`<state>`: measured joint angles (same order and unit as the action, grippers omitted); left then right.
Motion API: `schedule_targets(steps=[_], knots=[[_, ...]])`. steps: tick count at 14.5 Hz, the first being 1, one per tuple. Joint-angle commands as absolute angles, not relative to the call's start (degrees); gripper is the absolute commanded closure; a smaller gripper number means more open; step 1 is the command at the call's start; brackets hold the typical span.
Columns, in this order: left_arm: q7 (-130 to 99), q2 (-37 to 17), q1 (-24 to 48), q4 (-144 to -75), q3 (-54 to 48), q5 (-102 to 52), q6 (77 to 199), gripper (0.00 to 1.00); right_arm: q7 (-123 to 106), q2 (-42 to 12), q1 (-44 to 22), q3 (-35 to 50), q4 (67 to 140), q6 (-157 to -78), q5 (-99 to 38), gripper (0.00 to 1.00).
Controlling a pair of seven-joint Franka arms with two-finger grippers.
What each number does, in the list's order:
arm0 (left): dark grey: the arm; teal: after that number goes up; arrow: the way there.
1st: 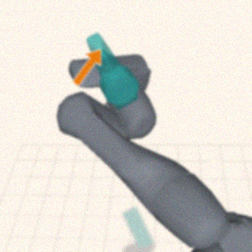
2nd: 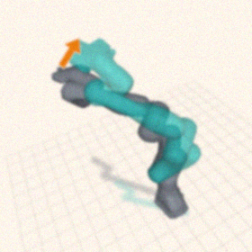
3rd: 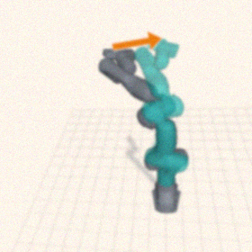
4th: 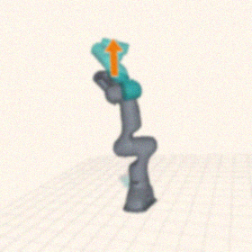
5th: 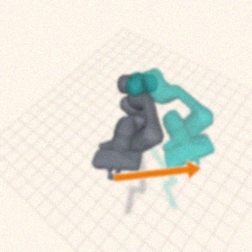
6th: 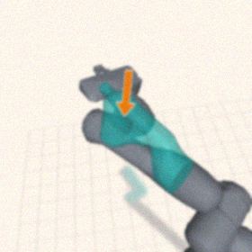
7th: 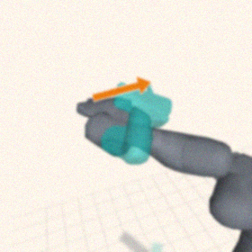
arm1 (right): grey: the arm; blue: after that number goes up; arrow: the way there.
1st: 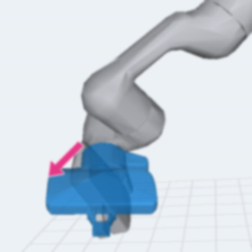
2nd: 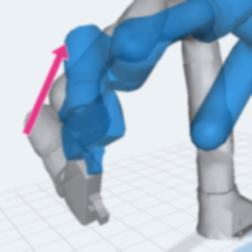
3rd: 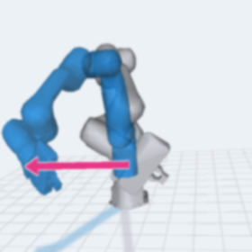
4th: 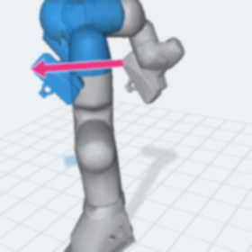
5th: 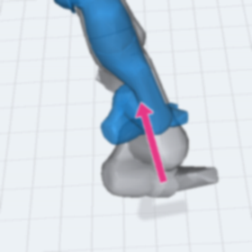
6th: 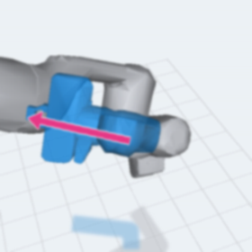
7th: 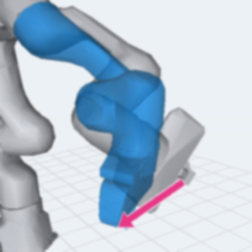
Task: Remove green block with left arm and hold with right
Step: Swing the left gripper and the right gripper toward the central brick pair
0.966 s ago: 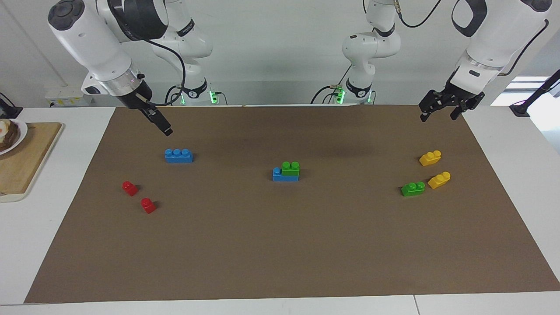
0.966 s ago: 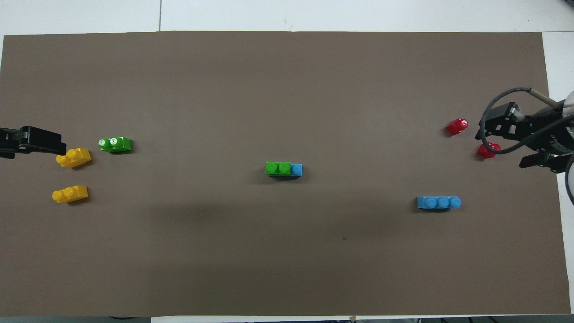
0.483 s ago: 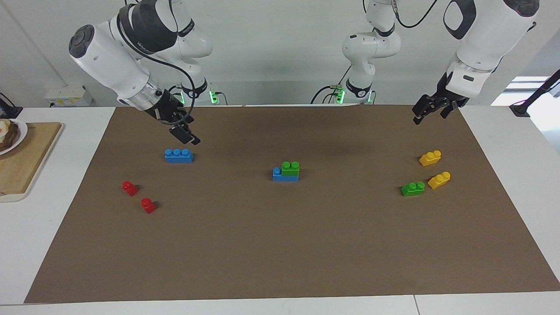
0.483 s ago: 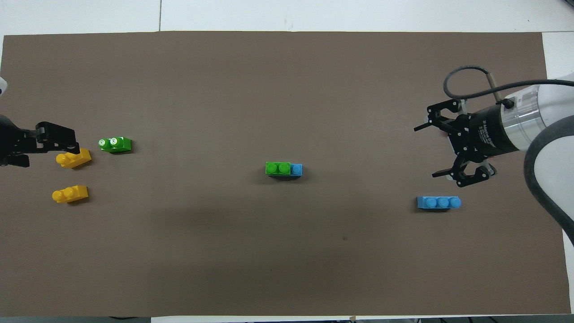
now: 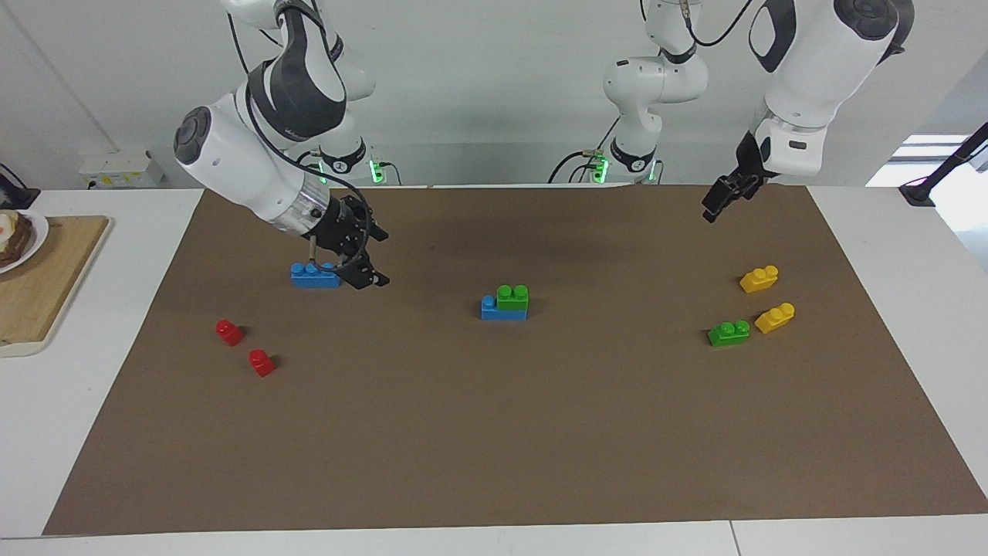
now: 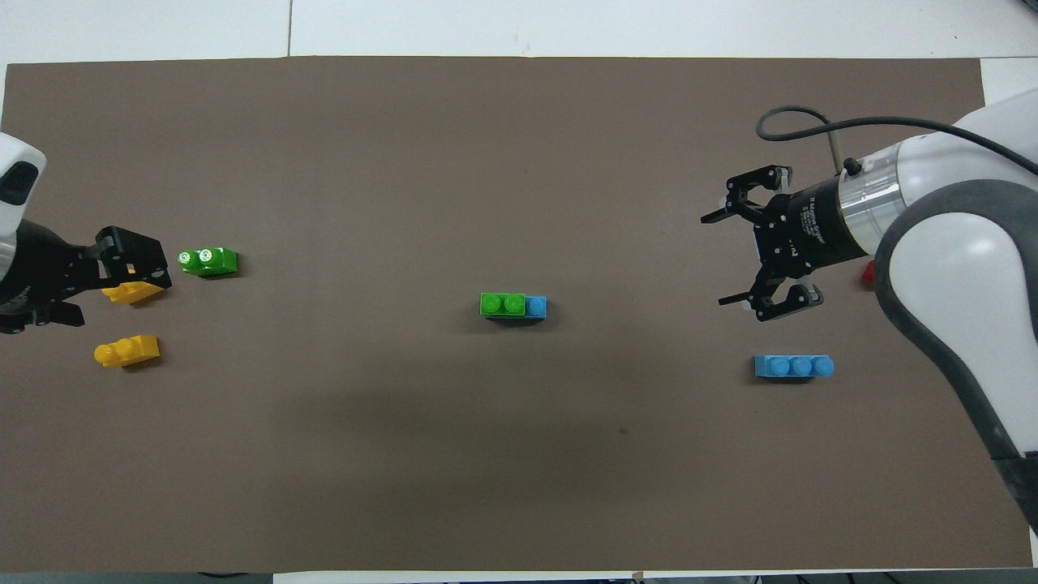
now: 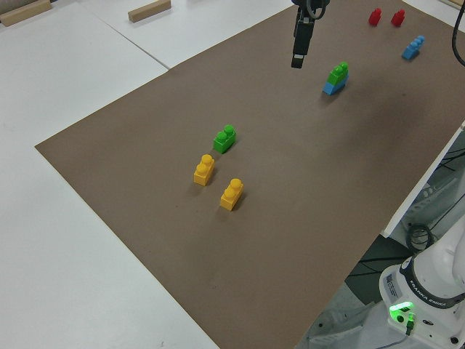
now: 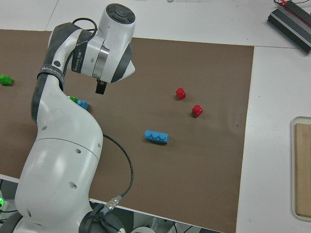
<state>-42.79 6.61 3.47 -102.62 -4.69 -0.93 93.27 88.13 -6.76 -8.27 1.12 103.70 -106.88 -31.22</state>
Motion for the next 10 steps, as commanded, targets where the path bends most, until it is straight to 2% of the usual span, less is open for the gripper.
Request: schedule_targets(steps=[1,3,10], knots=[[-52.28,8.53,5.62,-106.26,-4.22,-1.41,96.15,0.00,92.89,-7.73,-9.84,1.14,104.24,-109.51,-32.61,0.00],[-57.10,8.18,7.03,-106.78,-4.22,-1.41,97.20,0.00,93.16,-7.82,-11.15,1.14,105.11,-110.12,-32.78,0.00],[-77.67,6.77,10.02,-109.68,-4.22,-4.90,101.06,0.00,93.25,-8.35,-16.69,1.14,110.21,-121.01,-34.10,0.00]])
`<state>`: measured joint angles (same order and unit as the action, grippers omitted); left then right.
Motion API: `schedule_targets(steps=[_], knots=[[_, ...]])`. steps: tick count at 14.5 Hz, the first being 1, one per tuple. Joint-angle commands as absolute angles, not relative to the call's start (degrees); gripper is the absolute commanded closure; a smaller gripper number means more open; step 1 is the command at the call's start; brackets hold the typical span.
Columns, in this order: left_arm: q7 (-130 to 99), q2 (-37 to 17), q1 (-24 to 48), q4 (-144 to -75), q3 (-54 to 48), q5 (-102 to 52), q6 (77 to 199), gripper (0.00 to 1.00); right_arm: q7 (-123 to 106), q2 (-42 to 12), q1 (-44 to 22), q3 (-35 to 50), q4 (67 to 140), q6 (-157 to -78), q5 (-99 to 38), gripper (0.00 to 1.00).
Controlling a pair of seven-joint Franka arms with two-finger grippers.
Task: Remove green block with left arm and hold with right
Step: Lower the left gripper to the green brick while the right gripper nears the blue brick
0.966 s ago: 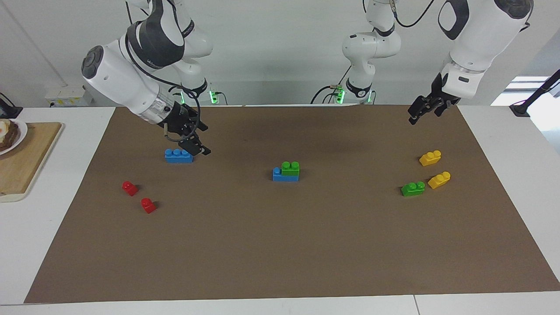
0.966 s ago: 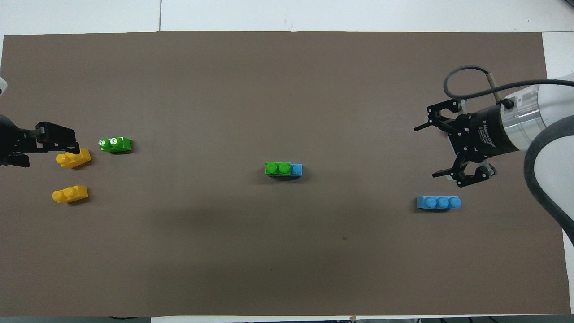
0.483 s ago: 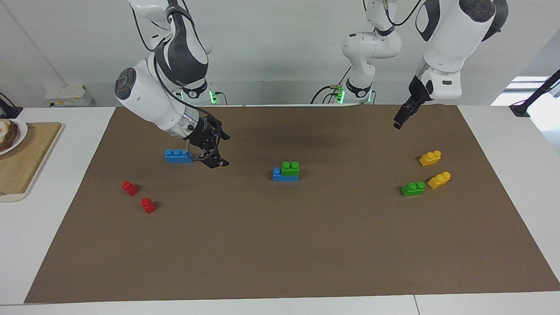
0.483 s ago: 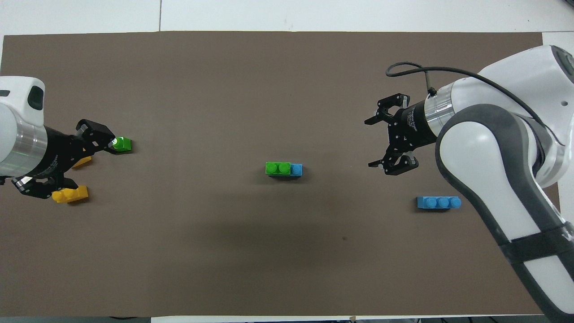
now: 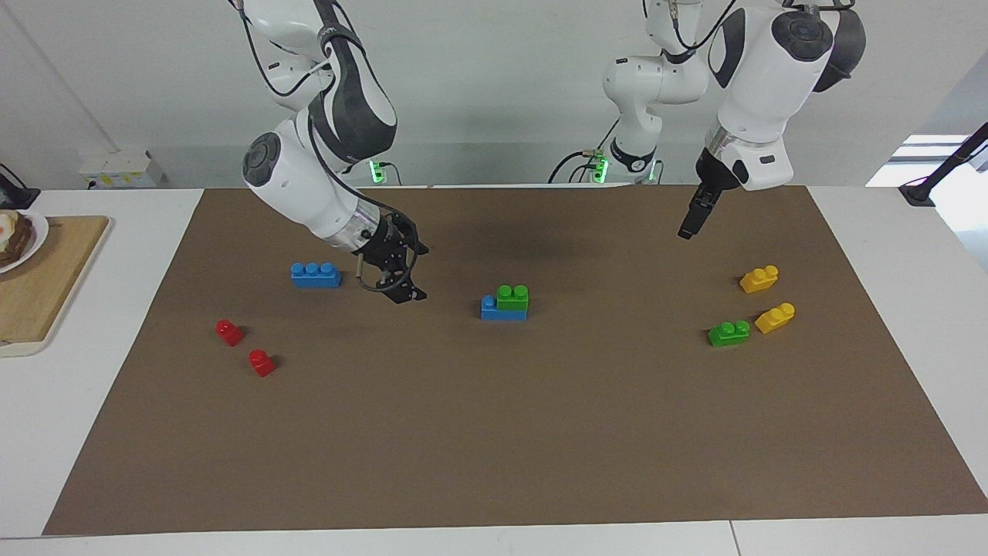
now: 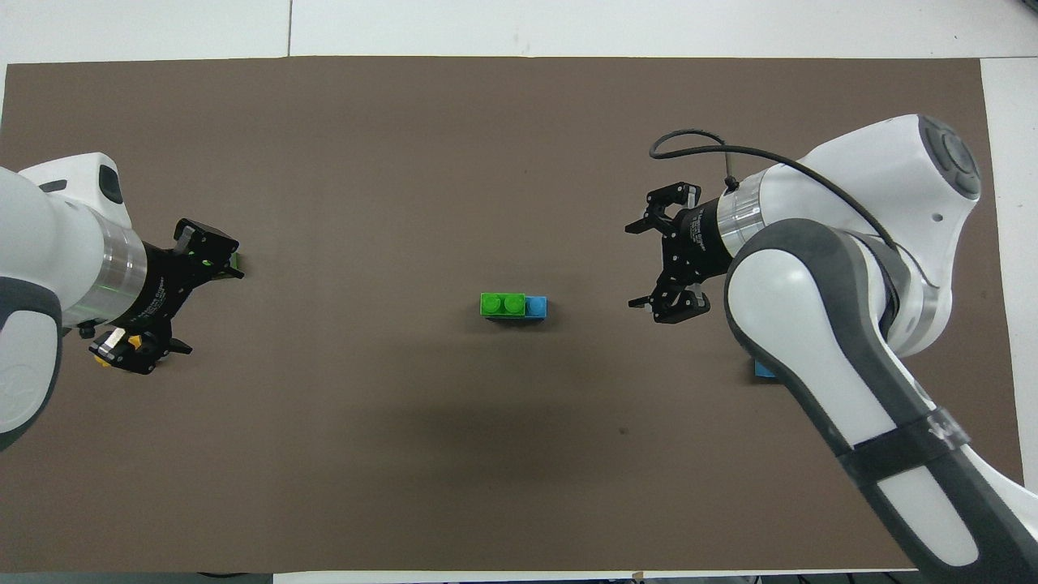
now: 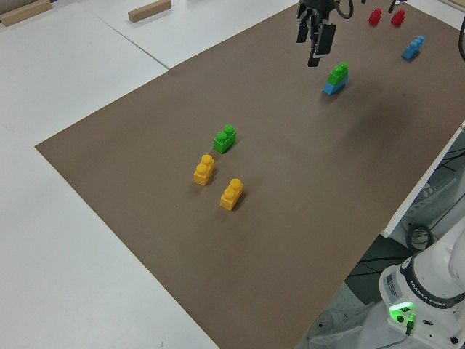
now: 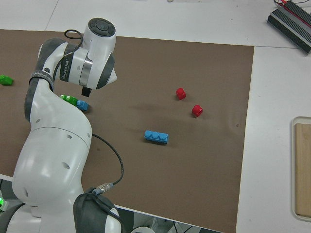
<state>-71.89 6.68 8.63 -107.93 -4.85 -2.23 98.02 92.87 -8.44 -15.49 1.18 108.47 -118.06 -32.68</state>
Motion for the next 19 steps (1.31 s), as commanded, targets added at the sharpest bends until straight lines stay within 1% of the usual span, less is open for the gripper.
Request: schedule_targets(steps=[1,4,6,8,12,14,16,19], knots=[[-80.48,6.25,10.98,-109.95,-4.22,-5.36,101.77,0.00,93.25,-8.87,-17.40,1.14,110.30,-121.72,-34.19,0.00],[-89.70,4.40,15.10,-111.09,-4.22,-5.80,104.92,0.00,93.16,-9.93,-18.63,1.14,110.56,-123.39,-35.41,0.00],[-96.04,2.64,18.01,-111.71,-4.22,-5.80,108.18,0.00,92.99,-10.11,-19.33,1.14,112.40,-126.46,-36.12,0.00],[-101.48,0.80,21.17,-111.80,-4.22,-5.80,111.69,0.00,92.90,-10.81,-20.65,1.06,113.11,-127.88,-36.82,0.00],[-108.45,-1.84,23.90,-112.06,-4.22,-5.80,116.01,0.00,92.90,-11.34,-21.62,1.14,113.99,-130.60,-37.61,0.00],[-111.34,-3.42,26.53,-112.23,-4.13,-5.80,118.20,0.00,92.64,-12.56,-22.85,1.14,114.08,-131.65,-37.71,0.00],[-114.16,-6.05,27.42,-111.28,-4.13,-5.71,119.00,0.00,92.55,-13.88,-23.55,1.14,114.17,-133.59,-37.79,0.00],[-116.62,-7.47,28.65,-111.18,-4.04,-5.71,120.40,0.00,92.02,-15.11,-24.34,1.14,114.26,-134.47,-37.88,0.00]])
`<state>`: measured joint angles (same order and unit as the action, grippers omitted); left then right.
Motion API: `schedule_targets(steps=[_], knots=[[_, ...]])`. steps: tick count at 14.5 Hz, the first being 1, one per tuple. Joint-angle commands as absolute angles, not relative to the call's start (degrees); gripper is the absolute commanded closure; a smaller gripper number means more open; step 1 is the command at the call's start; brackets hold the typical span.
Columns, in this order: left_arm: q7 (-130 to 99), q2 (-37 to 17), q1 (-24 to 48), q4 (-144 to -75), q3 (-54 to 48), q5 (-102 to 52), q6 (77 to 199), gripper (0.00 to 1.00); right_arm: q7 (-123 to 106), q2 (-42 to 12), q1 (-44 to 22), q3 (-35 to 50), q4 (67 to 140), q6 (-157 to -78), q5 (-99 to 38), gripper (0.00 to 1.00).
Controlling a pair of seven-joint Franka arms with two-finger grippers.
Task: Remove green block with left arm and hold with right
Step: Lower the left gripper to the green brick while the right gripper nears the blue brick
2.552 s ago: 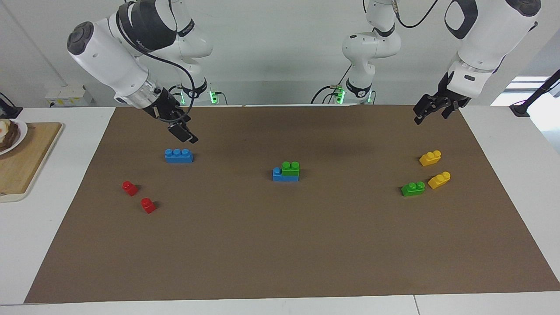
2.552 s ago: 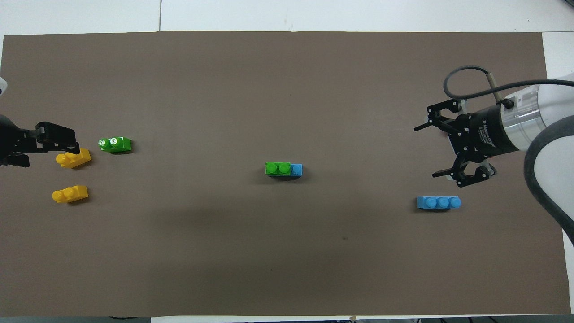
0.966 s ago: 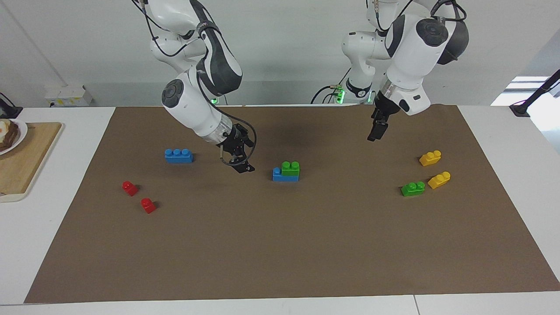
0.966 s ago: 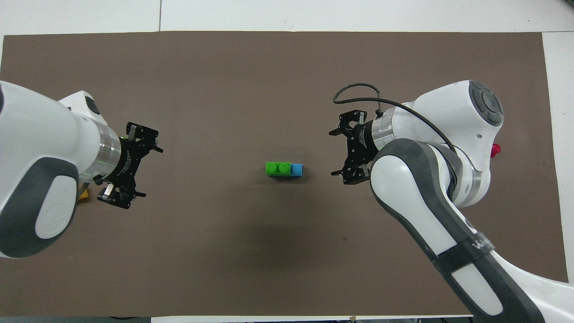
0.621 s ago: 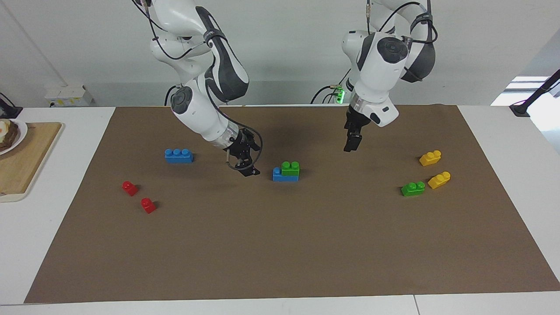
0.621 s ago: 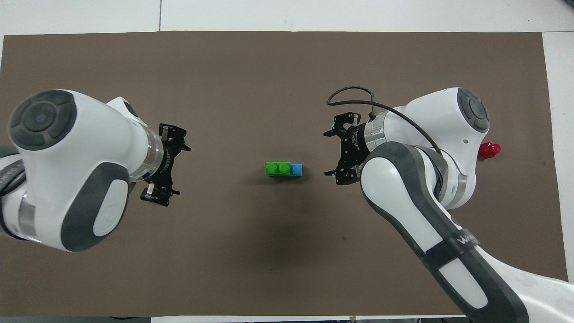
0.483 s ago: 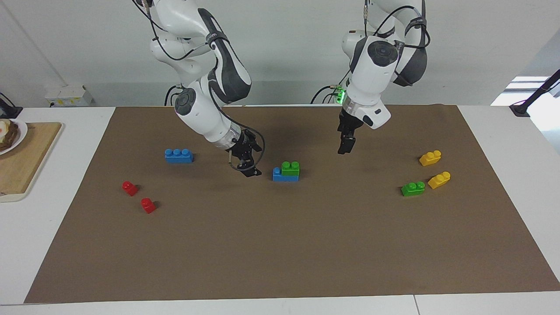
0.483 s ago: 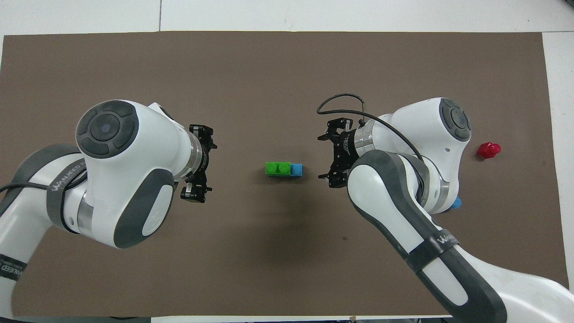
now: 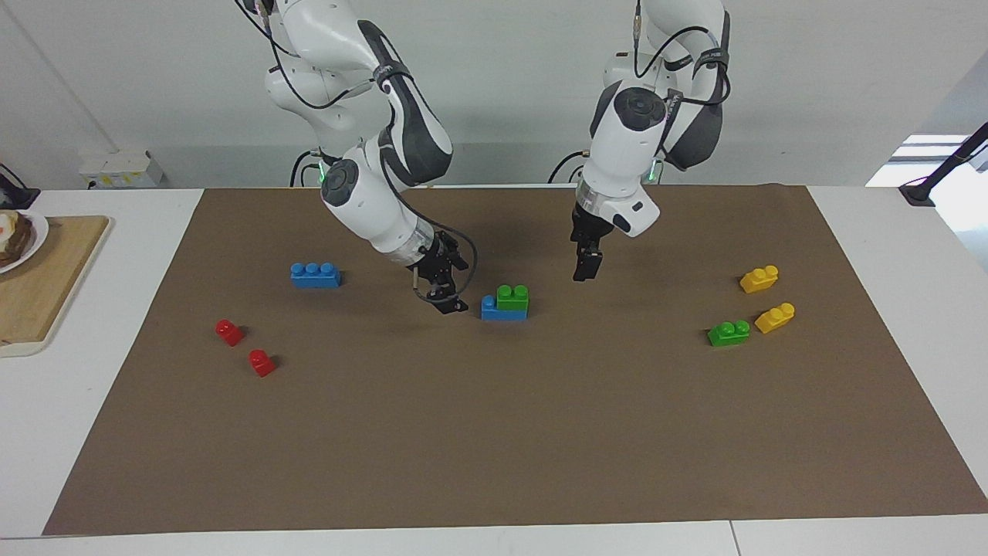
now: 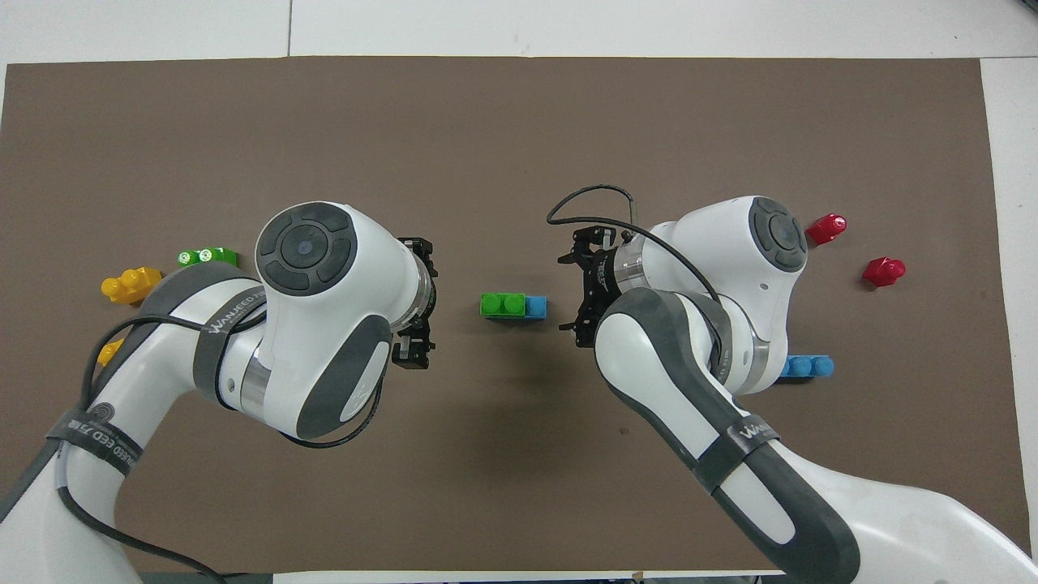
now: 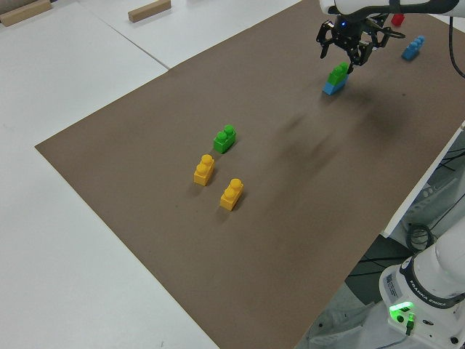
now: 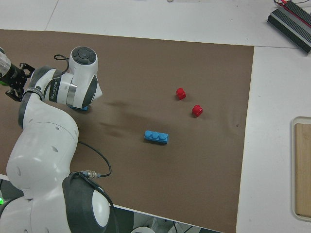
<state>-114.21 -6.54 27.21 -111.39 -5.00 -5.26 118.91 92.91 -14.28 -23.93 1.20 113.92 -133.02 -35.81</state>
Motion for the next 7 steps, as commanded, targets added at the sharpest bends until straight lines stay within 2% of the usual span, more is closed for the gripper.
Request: schedule_targets(steps=[1,7], knots=[[-117.15,-7.82,28.83,-111.18,-4.04,-5.63,120.85,0.00,92.02,-15.47,-24.43,1.14,114.26,-134.65,-37.88,0.00],[-126.28,-11.33,33.74,-109.95,-4.04,-5.19,125.06,0.00,91.32,-17.48,-26.19,1.14,114.43,-138.68,-40.60,0.00]])
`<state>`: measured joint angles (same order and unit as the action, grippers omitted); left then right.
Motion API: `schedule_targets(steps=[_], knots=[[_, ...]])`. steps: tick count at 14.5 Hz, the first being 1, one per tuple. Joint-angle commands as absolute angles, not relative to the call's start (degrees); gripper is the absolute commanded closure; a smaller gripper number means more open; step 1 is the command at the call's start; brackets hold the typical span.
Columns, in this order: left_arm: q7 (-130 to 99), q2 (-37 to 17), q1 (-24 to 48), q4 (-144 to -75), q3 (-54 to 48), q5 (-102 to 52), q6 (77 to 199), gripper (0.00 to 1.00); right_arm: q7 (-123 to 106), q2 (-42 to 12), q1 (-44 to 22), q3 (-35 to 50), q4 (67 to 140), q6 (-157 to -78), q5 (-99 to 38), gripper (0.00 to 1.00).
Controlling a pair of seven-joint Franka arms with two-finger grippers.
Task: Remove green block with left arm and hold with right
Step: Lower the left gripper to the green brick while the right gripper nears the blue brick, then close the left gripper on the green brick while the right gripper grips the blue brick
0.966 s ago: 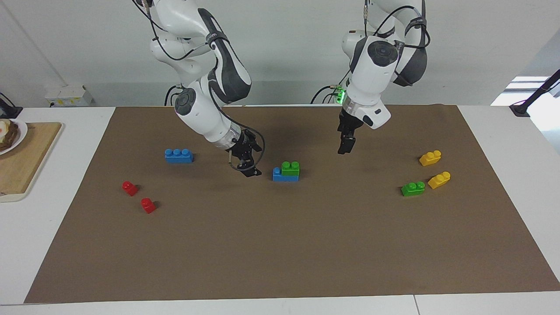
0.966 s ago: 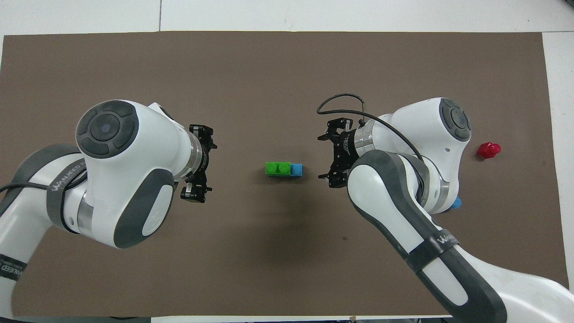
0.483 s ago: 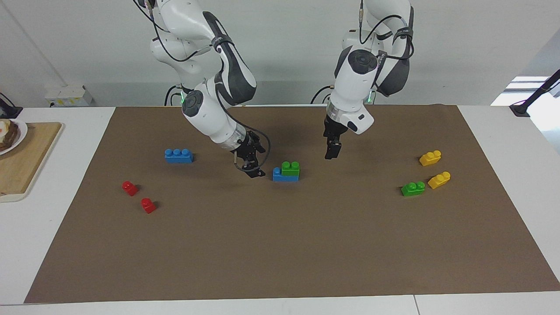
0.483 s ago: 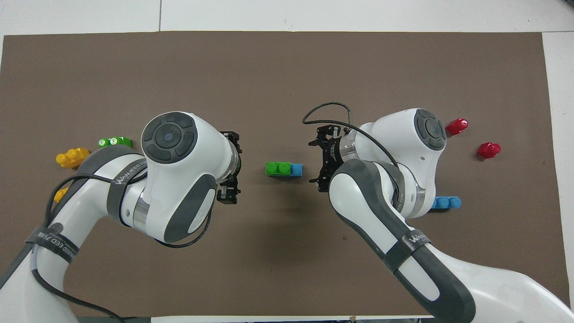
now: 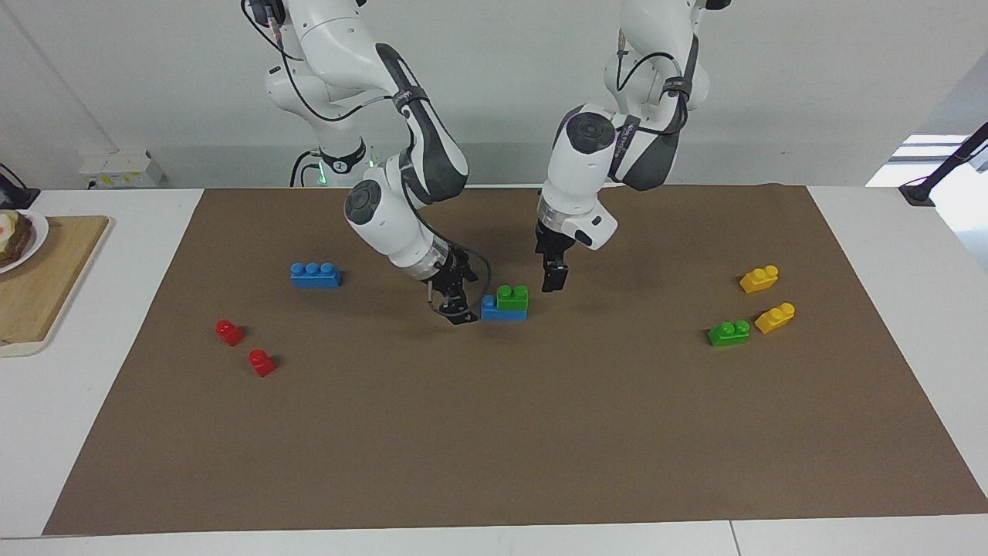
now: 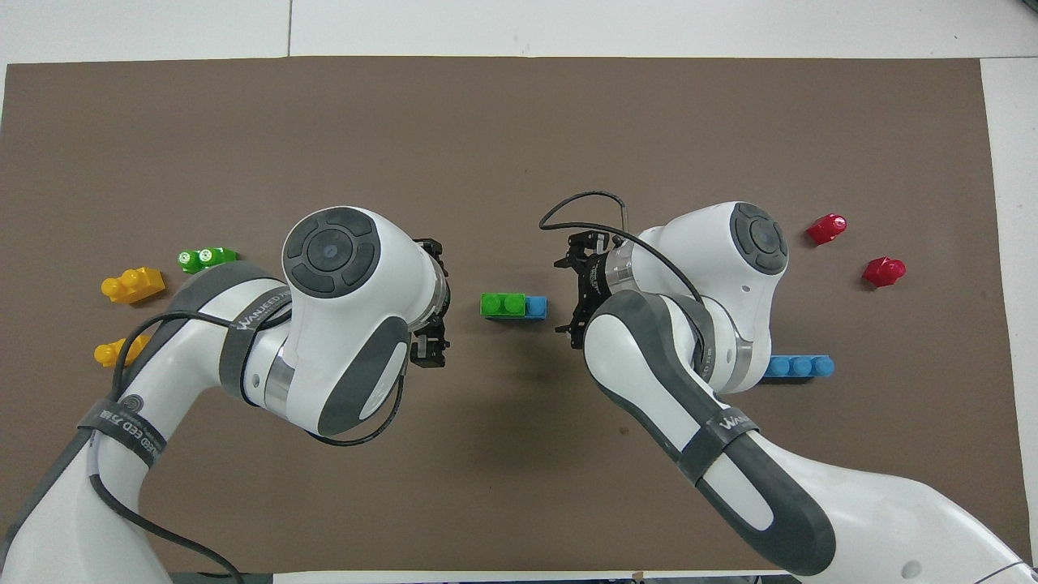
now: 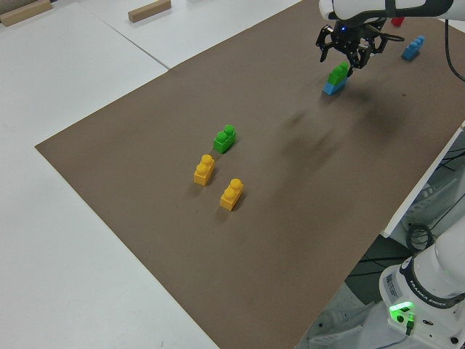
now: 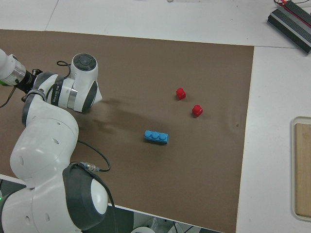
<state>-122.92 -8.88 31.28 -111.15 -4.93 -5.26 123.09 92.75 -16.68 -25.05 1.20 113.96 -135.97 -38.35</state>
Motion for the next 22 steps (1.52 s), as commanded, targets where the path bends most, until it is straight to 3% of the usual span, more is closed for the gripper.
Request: schedule_targets(steps=[1,4,22], knots=[[-127.17,-12.73,34.36,-108.65,-3.96,-5.01,125.33,0.00,91.23,-18.01,-26.28,1.14,114.61,-139.56,-40.78,0.00],[-129.11,-17.48,34.63,-104.60,-3.96,-4.92,125.33,0.00,91.14,-19.16,-27.95,1.14,114.61,-141.76,-41.74,0.00],[-129.90,-17.67,35.42,-105.29,-3.96,-3.96,125.24,0.00,89.65,-22.15,-30.58,1.14,115.66,-148.52,-42.71,0.02]])
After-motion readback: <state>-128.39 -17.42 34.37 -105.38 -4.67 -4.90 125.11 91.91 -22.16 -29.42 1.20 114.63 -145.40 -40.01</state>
